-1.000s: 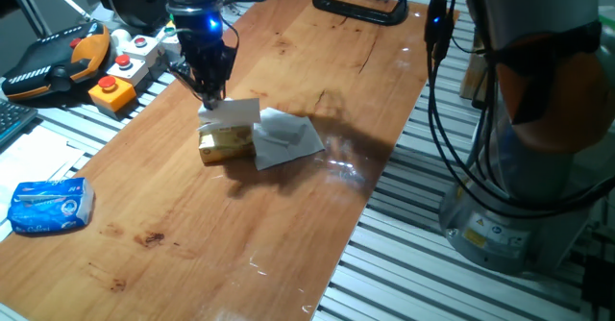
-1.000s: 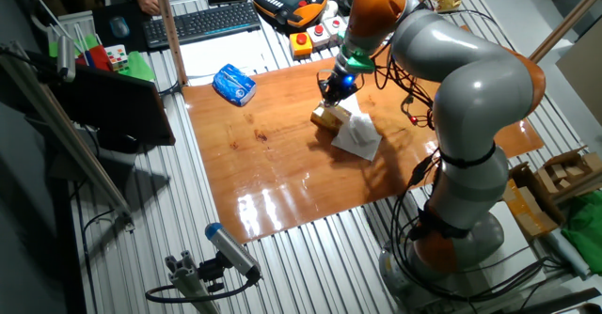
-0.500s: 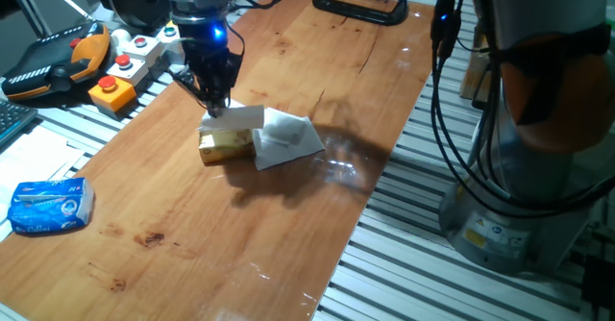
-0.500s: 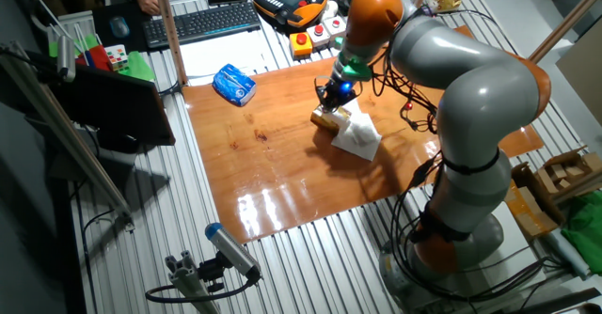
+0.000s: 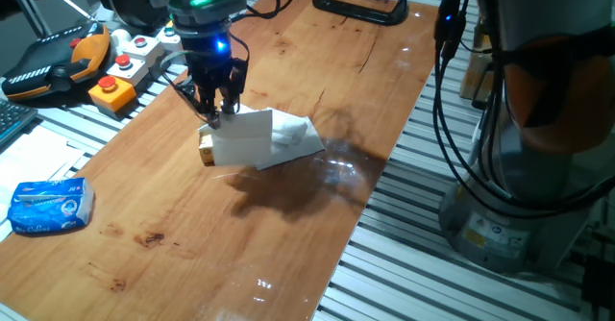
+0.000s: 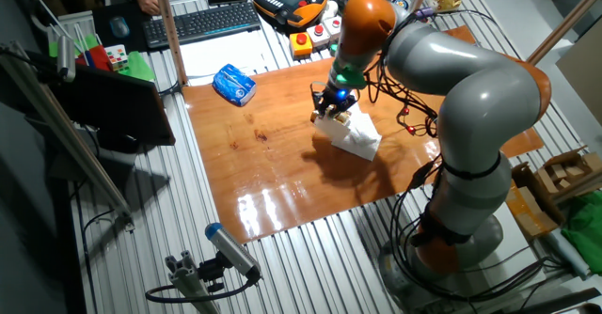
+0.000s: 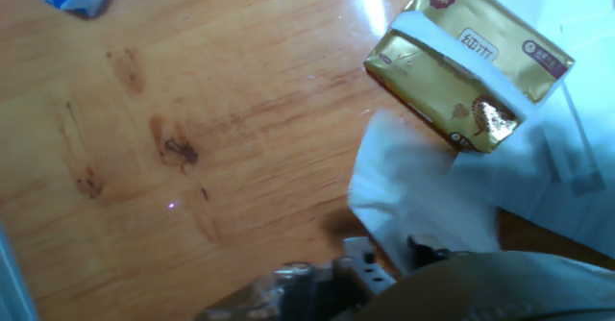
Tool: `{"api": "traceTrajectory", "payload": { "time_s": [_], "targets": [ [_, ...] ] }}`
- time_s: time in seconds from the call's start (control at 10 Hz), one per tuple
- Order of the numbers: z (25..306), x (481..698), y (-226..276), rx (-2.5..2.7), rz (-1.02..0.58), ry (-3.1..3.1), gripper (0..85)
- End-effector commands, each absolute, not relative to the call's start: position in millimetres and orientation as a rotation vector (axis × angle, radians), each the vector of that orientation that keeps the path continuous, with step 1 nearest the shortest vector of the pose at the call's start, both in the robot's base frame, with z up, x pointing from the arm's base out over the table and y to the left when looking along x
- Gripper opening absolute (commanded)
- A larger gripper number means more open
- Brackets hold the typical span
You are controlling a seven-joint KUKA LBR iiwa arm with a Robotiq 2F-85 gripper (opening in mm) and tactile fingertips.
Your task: Pull out a napkin
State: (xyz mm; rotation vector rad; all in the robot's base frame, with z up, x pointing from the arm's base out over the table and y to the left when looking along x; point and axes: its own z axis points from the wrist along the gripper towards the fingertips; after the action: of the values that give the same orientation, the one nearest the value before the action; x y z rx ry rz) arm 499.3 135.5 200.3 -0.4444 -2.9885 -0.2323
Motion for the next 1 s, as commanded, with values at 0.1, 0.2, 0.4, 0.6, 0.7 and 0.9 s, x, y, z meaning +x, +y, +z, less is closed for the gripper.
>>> {"api": "traceTrajectory", "payload": {
  "time_s": [0.1, 0.2, 0.4, 0.6, 0.7, 0.9],
  "targets": [
    [198.5, 501.2, 135.2, -0.460, -0.222, -3.000, 51.3],
    [196.5, 503.3, 135.0, -0.467, -0.217, -3.007, 54.7],
    [195.1, 507.6, 133.4, -0.474, -0.195, -3.021, 61.0],
    [196.6, 511.6, 130.9, -0.467, -0.181, -3.022, 65.0],
    [196.4, 512.6, 130.4, -0.461, -0.162, -3.026, 67.0],
    [195.7, 513.5, 130.2, -0.410, -0.025, -3.064, 69.3]
  ]
}}
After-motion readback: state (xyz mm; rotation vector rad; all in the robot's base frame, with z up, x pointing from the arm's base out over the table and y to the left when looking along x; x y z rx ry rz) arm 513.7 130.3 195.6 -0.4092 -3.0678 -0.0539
